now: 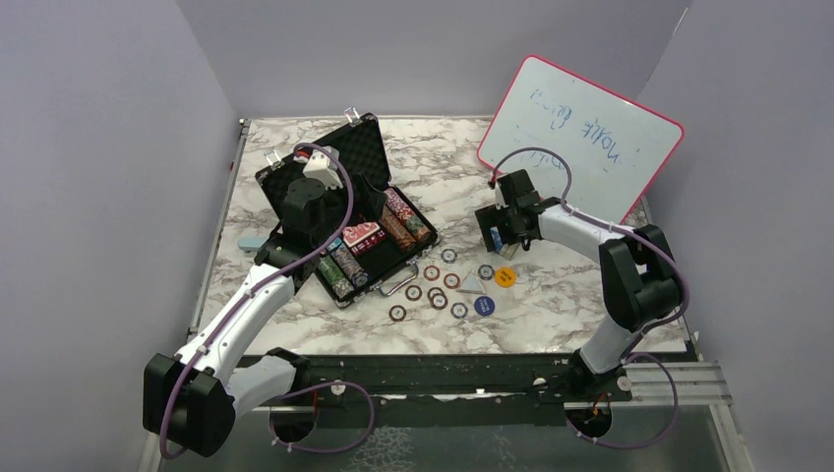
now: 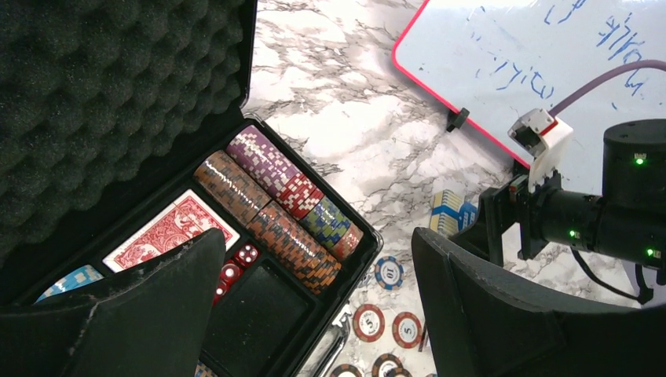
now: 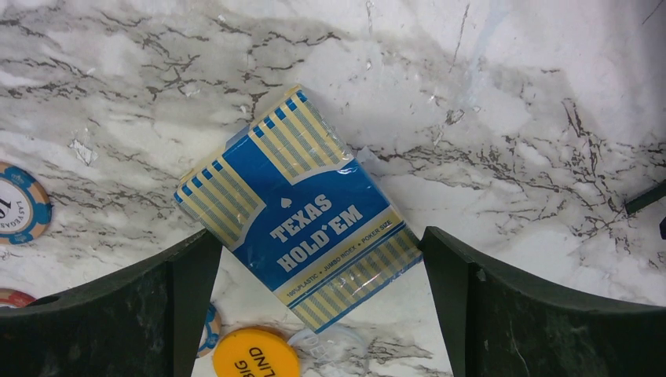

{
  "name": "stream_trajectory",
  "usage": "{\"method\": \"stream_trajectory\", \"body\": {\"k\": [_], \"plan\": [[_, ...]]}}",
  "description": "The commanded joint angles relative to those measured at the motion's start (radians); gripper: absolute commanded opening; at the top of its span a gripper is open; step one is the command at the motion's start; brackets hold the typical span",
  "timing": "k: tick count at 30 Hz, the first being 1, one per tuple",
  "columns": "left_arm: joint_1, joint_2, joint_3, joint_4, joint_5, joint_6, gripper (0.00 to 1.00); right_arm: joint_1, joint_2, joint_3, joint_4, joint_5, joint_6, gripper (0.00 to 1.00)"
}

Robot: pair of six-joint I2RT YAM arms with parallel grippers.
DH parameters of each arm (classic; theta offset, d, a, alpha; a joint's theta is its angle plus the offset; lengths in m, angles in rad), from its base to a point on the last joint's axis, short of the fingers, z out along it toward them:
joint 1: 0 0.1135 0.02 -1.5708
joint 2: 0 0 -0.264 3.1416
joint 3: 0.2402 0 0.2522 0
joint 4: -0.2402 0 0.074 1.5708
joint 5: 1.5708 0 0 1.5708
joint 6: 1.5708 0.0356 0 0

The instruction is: Pack up texas hold em set

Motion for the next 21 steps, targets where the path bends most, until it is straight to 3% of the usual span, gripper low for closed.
{"method": "stream_trajectory", "body": {"k": [1,11,21], "plan": [[-0.005,-0.008,0.031,-0.019,0.037,0.031,0.91,-0.017,0.066,0.016,-0.020,-0.072,-0.008,1.00],[-0.002,-0.011,0.036,-0.031,0.045,0.063,0.92,-0.022,0.089,0.116,-0.068,0.059,0.032,1.00],[-0.003,-0.016,0.019,-0.021,0.047,0.070,0.92,-0.038,0.065,0.090,-0.048,-0.095,-0.022,1.00]]}}
